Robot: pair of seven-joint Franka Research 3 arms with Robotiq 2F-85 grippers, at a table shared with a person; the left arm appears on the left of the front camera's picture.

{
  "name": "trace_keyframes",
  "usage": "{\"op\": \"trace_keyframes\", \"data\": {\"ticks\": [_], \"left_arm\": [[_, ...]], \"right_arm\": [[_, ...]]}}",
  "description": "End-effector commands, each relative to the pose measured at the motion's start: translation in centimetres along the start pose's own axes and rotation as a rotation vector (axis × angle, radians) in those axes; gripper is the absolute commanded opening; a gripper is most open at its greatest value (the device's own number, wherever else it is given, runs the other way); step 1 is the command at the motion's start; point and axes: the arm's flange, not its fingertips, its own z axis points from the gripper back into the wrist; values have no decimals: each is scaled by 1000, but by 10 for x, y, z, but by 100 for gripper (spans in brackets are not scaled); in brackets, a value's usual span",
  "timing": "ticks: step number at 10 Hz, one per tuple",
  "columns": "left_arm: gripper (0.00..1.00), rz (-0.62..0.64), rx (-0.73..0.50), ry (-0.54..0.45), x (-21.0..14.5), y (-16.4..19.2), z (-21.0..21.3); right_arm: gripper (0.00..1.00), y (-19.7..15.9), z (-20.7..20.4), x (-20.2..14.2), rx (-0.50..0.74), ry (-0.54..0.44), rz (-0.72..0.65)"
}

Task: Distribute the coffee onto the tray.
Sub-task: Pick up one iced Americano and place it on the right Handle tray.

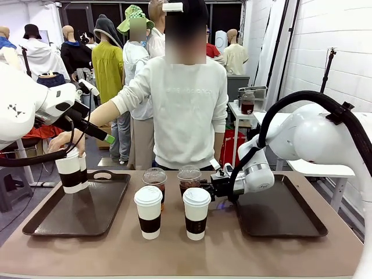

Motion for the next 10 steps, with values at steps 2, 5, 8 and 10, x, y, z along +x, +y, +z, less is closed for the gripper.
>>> {"op": "trace_keyframes", "data": {"ticks": [2, 5, 8, 10], "left_arm": [[100, 4, -8, 0, -1, 1, 0], [100, 4, -8, 0, -1, 1, 0], [100, 4, -8, 0, -1, 1, 0], [100, 4, -8, 0, -1, 1, 0]], "right_arm": [[64, 7, 14, 29, -10, -10, 31], [64, 22, 49, 68, -68, -8, 88], [64, 52, 99, 90, -127, 6, 119], [64, 68, 127, 94, -169, 18, 127]]}}
